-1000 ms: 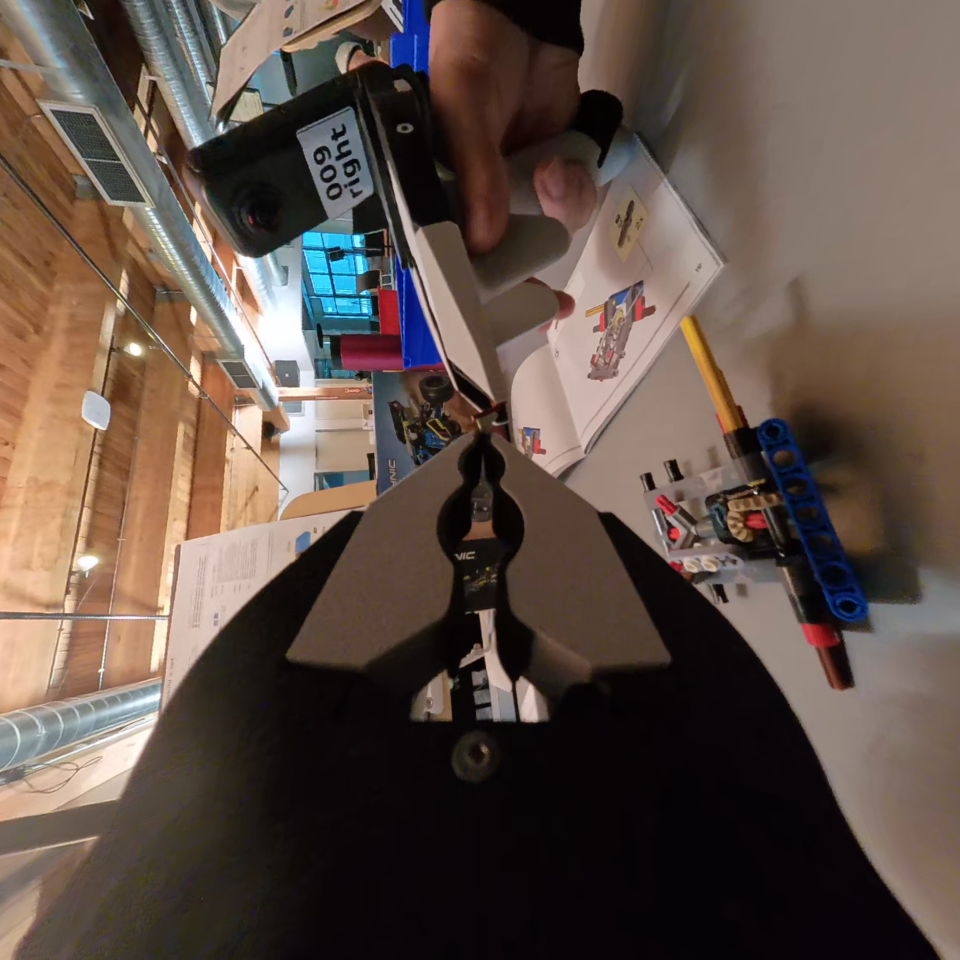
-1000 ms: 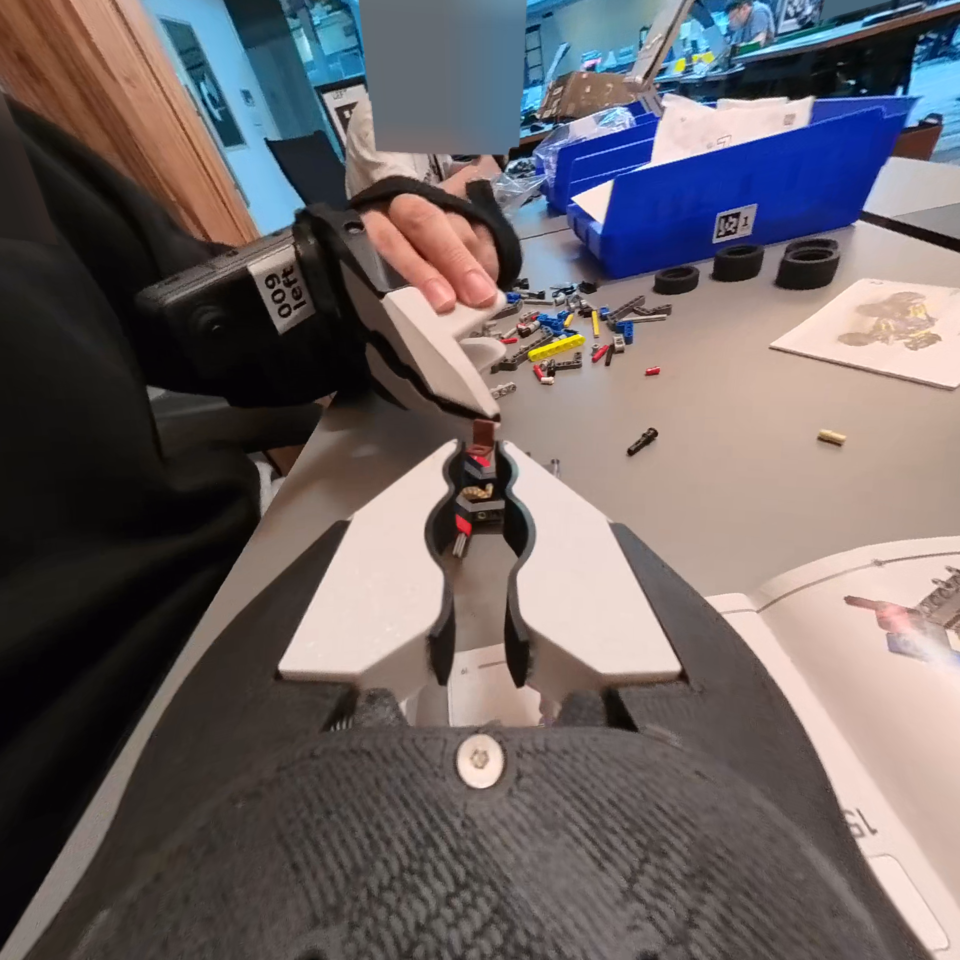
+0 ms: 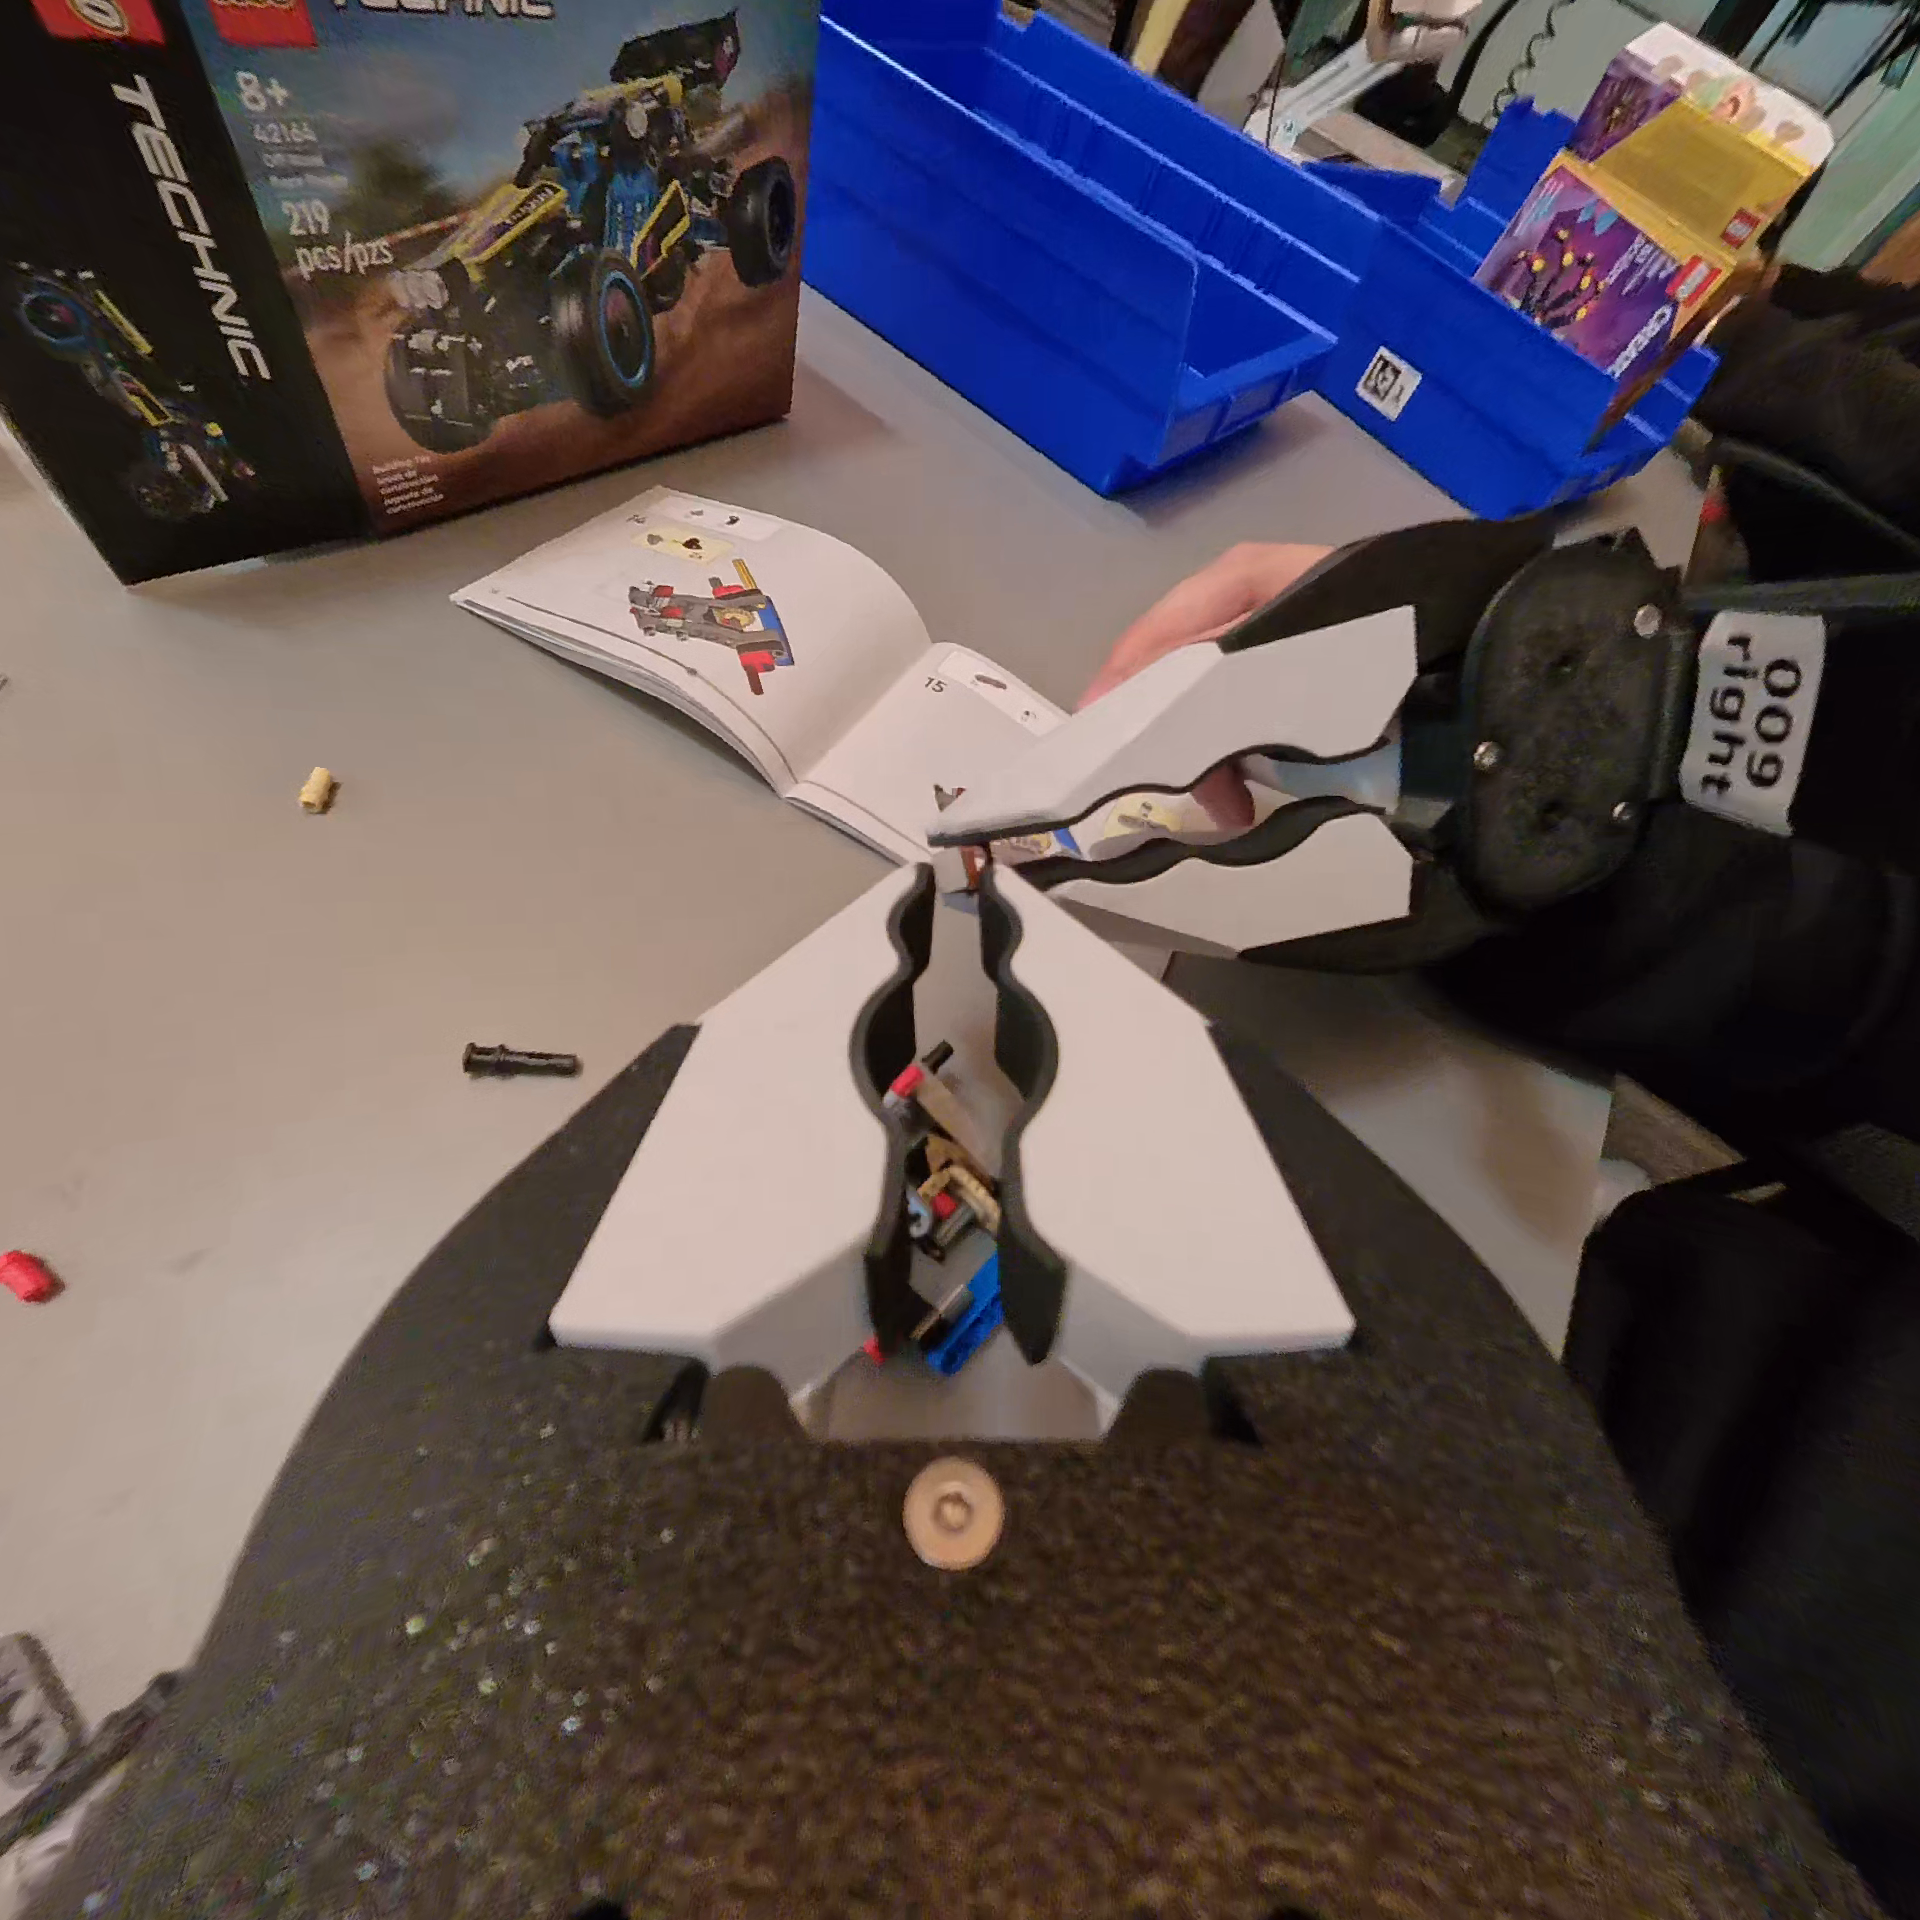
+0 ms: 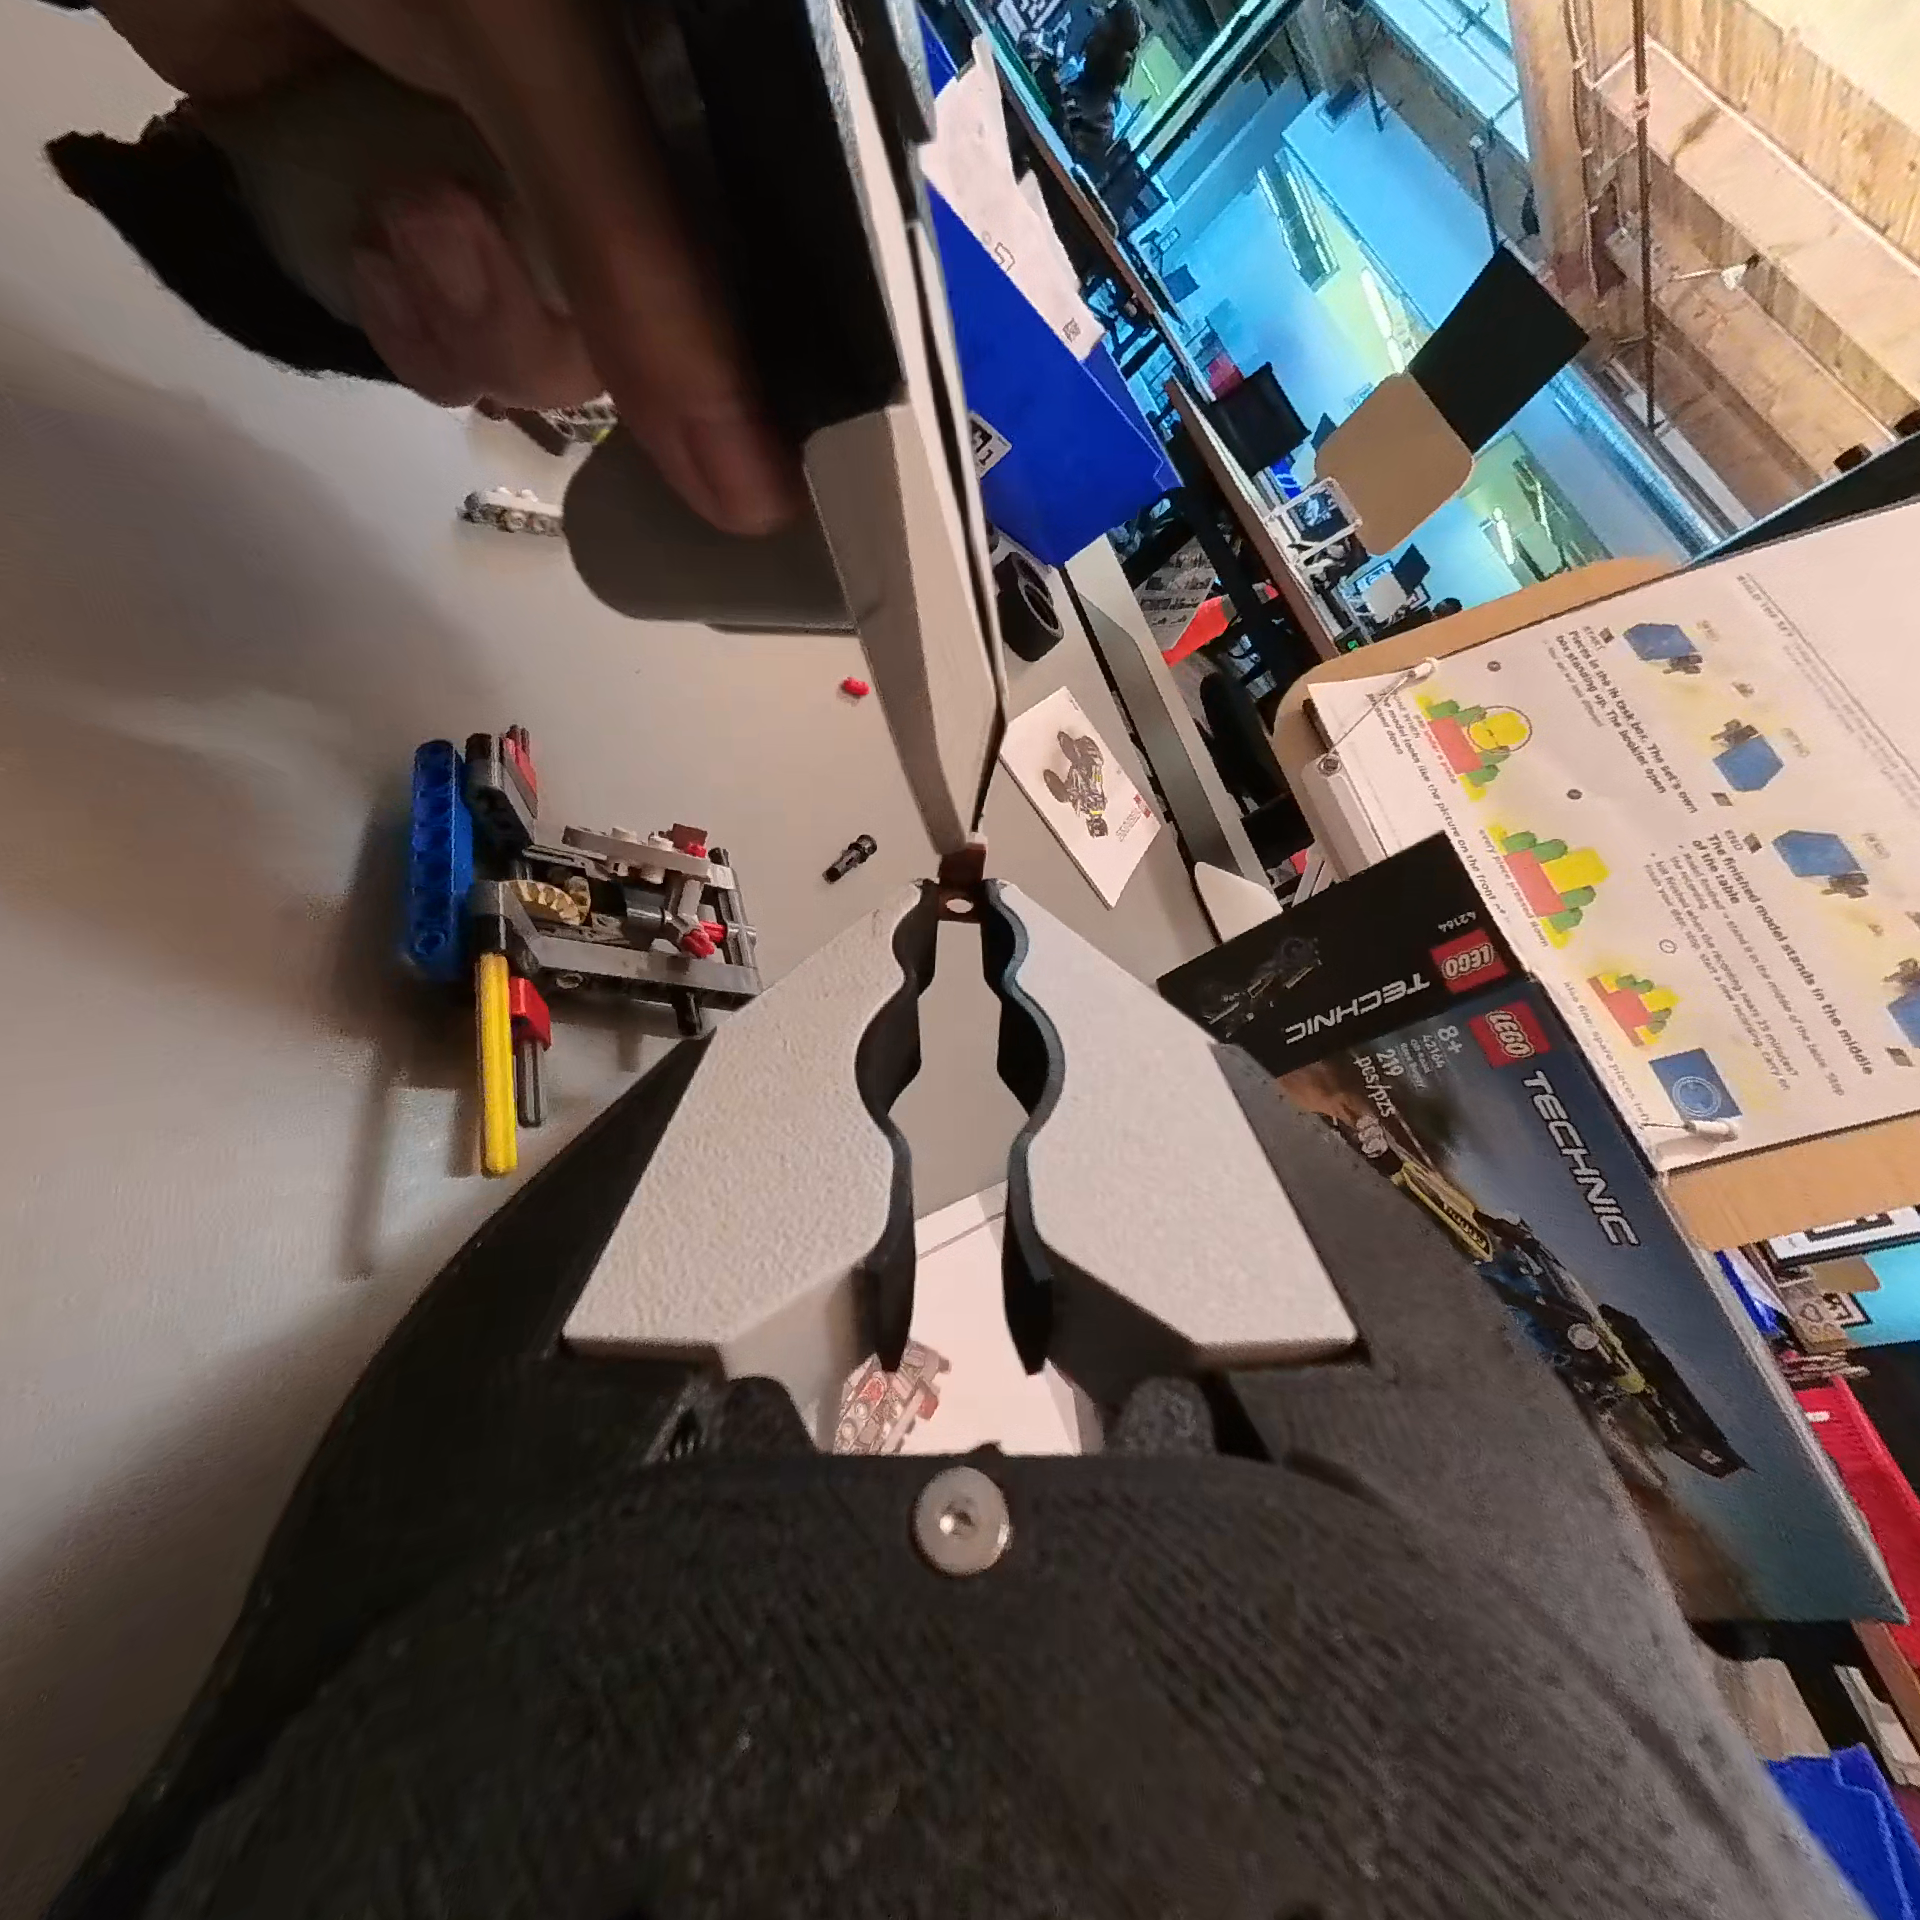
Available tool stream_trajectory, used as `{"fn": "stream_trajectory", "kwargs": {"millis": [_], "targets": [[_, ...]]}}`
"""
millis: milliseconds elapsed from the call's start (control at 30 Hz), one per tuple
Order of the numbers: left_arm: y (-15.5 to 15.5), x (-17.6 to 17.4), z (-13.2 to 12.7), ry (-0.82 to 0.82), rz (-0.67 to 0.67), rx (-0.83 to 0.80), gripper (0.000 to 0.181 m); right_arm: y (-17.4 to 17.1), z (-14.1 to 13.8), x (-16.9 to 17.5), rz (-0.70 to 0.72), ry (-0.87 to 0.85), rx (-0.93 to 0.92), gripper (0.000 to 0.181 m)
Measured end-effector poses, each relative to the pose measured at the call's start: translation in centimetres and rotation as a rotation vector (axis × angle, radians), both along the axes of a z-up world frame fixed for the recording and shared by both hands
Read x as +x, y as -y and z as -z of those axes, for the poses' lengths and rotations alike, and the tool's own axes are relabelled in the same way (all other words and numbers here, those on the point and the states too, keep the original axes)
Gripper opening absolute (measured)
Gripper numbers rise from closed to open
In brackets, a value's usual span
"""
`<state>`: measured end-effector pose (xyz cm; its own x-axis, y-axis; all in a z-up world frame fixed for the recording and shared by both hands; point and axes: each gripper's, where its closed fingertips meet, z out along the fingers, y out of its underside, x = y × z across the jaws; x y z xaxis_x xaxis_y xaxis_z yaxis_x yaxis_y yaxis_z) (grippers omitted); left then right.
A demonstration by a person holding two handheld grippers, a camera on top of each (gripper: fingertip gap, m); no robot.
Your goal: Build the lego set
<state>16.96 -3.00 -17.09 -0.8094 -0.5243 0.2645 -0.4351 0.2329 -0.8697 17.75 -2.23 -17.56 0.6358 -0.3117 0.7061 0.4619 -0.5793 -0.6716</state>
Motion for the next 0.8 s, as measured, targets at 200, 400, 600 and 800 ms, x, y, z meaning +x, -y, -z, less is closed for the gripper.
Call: {"fn": "stream_trajectory", "kwargs": {"millis": [200,400,600,800], "targets": [[-0.4,-0.3,0.8,0.137,0.127,0.128,0.004,-0.3,0.9,-0.7,-0.086,-0.124,0.013,0.011],[-1.3,-1.8,2.2,0.32,0.521,0.339,0.004,0.3,1.2,-1.6,-0.237,-0.415,0.053,0.022],[-0.5,-2.3,3.1,0.484,0.816,0.474,0.004,-0.2,1.6,-2.6,-0.312,-0.535,0.061,0.014],[0.3,-2.5,2.5,0.601,0.935,0.466,0.004,0.5,2.0,-3.4,-0.384,-0.683,0.094,0.015]]}}
